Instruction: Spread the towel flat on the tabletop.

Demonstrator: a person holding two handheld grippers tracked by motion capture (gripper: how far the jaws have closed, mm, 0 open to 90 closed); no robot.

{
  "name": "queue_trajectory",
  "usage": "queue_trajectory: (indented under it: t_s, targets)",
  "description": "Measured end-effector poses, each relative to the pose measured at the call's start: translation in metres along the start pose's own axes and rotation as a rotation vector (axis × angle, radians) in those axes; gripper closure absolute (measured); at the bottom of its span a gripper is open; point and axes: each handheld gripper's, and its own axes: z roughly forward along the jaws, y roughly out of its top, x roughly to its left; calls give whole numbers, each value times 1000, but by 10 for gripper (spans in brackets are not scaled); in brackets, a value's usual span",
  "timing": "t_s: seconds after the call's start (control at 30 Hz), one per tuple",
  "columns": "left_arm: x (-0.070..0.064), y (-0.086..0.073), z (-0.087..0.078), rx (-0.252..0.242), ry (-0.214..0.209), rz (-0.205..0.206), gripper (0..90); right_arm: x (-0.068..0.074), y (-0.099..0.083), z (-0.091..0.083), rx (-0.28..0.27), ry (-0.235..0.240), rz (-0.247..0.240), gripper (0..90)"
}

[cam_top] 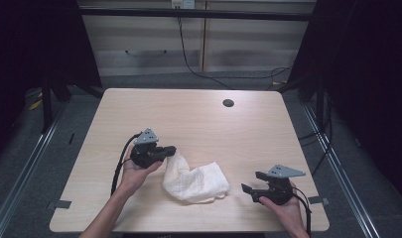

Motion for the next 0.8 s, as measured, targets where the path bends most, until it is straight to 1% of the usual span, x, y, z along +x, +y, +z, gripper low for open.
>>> queue_trajectory:
  t_s: [0.03,0.07,0.1,0.13,0.17,0.2,0.27,0.33,0.37,0.4,0.43,0.5,0.6,0.7,0.77,0.8]
  targets:
    - [0,3,-1,-4,-1,1,865,0,0,0,-5,2,-2,254]
    - [-2,11,-4,-19,5,9,865,1,1,0,-9,3,-8,254]
    - [-2,11,-4,-19,5,9,865,1,1,0,-9,3,-8,254]
    - [-2,16,-6,-27,8,15,865,1,1,0,-9,3,-12,254]
    - [-4,27,-11,-44,14,27,865,1,1,-1,-10,1,-11,254]
    - [-4,27,-11,-44,14,27,865,1,1,-1,-10,1,-11,254]
    - [-7,40,-16,-60,19,46,866,1,1,-1,-13,2,-11,253]
    - [-12,54,-20,-78,24,68,866,1,1,-1,-12,2,-9,253]
    - [-16,71,-25,-104,25,94,866,1,1,-2,-14,0,-8,253]
    - [-19,80,-27,-119,26,105,866,1,1,-2,-17,-1,-11,253]
    - [-19,80,-27,-119,26,105,866,1,1,-2,-17,-1,-11,253]
    - [-25,97,-31,-138,31,132,867,0,1,-3,-19,-3,-8,254]
    - [-35,123,-42,-183,34,175,867,-1,0,-4,-20,-4,-6,254]
    - [-41,137,-55,-228,25,194,867,-1,0,-5,-22,-3,-6,254]
    - [-45,140,-64,-254,10,206,867,-2,0,-6,-24,-4,-8,254]
    - [-46,138,-69,-271,1,204,867,-2,0,-6,-24,-4,-8,254]
